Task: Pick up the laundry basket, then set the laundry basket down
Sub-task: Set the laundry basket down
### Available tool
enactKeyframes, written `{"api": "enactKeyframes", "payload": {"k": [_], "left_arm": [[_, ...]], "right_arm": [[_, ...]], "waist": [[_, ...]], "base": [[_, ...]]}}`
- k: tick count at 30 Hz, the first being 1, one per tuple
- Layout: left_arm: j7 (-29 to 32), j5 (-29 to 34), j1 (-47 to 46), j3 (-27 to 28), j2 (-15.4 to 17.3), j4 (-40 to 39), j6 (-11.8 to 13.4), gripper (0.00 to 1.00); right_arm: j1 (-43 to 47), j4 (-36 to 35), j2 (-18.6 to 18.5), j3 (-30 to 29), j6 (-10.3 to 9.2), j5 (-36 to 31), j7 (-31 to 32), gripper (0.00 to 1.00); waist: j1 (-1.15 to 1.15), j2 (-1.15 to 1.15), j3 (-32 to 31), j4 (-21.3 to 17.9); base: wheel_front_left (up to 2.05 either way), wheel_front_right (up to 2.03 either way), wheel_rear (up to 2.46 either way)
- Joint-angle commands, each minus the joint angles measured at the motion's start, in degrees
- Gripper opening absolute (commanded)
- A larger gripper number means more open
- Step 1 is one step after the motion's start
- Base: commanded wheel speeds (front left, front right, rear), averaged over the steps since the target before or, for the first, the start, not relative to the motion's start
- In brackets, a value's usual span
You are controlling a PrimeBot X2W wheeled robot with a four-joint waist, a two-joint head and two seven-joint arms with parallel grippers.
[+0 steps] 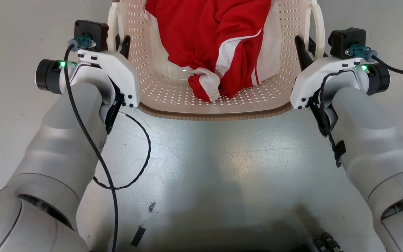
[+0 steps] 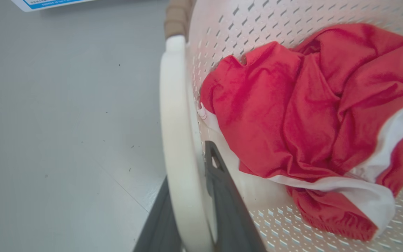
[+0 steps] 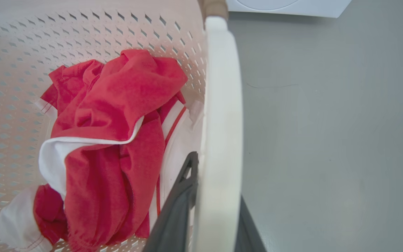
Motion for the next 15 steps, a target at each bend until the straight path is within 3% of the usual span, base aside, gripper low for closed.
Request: {"api": "enactKeyframes", "payload": {"k": [1,5,6,7,8,15], "left_arm": [[-0.1,0.6,-1.1,0.2,2.2,-0.3,0.1,0.00],[0.2,0.3,-1.1,0.2,2.1,-0.3,0.3,0.00],[0.5,0.1,-1.0,0.3,2.1,-0.3,0.4,0.07],[0.5,-0.1,-1.0,0.4,2.2,-0.3,0.7,0.46],[0.7,-0.4,-0.9,0.7,2.2,-0.3,1.2,1.00],[1.4,-1.4,-0.4,1.4,2.0,-0.3,2.7,1.00]], "right_arm": [[2.6,-0.9,0.6,1.3,0.86,-0.4,-0.4,0.00],[2.6,-0.8,0.6,1.6,0.86,-0.1,-0.3,0.00],[2.5,-0.8,0.6,1.5,0.86,-0.1,-0.2,0.00],[2.4,-0.8,0.6,1.2,0.86,-0.3,-0.2,0.44],[2.3,-0.7,0.6,1.0,0.86,-0.6,-0.3,1.00],[2.2,-0.6,0.6,-1.2,0.86,-2.8,-0.5,1.00]], "waist": [[-0.01,0.00,0.1,0.0],[-0.01,0.00,0.4,-0.1],[-0.01,0.00,0.4,-0.1],[-0.01,0.00,0.5,-0.1],[-0.01,0.00,0.6,-0.1],[-0.01,0.00,0.6,-0.1]], "base": [[0.00,0.00,0.00],[0.00,0.00,0.00],[0.00,0.00,0.00],[0.00,0.00,0.00],[0.00,0.00,0.00],[0.00,0.00,0.00]]}}
